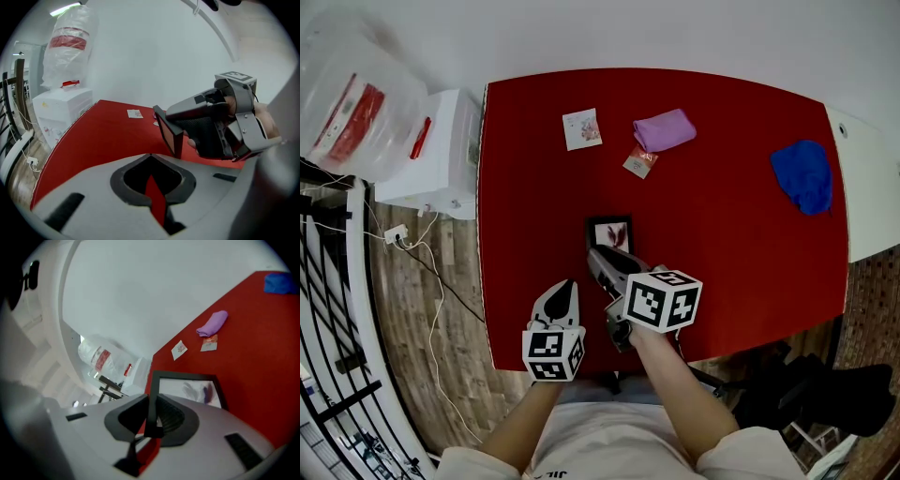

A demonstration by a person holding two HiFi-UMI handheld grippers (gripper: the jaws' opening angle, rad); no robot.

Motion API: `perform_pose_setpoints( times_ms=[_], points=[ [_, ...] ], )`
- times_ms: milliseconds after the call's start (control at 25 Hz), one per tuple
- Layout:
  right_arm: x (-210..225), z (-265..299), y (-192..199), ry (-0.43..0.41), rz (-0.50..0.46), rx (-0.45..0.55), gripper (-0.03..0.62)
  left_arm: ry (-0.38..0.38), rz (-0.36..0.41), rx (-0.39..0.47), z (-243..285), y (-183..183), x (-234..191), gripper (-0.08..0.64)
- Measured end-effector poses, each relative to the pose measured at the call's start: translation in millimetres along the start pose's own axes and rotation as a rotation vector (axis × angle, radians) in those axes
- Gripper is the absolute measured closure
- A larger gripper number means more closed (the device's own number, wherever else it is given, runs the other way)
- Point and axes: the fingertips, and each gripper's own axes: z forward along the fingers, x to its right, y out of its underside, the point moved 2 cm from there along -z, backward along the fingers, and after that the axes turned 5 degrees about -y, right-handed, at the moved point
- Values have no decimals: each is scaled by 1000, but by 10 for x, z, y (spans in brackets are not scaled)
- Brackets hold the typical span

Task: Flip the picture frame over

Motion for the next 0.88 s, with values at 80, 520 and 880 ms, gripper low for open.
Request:
perform_pose_setpoints(
  times_ms=[80, 520, 880],
  points=[
    [-40, -34, -41, -79, 91, 23, 529, 7, 7, 0, 7, 2, 26, 554],
    [64, -289, -195, -329, 316, 97, 529, 73, 58, 14, 92, 2, 300, 554],
    [247, -400, -206, -434, 445, 119, 529, 219, 252, 46, 299, 13, 679, 511]
  ],
)
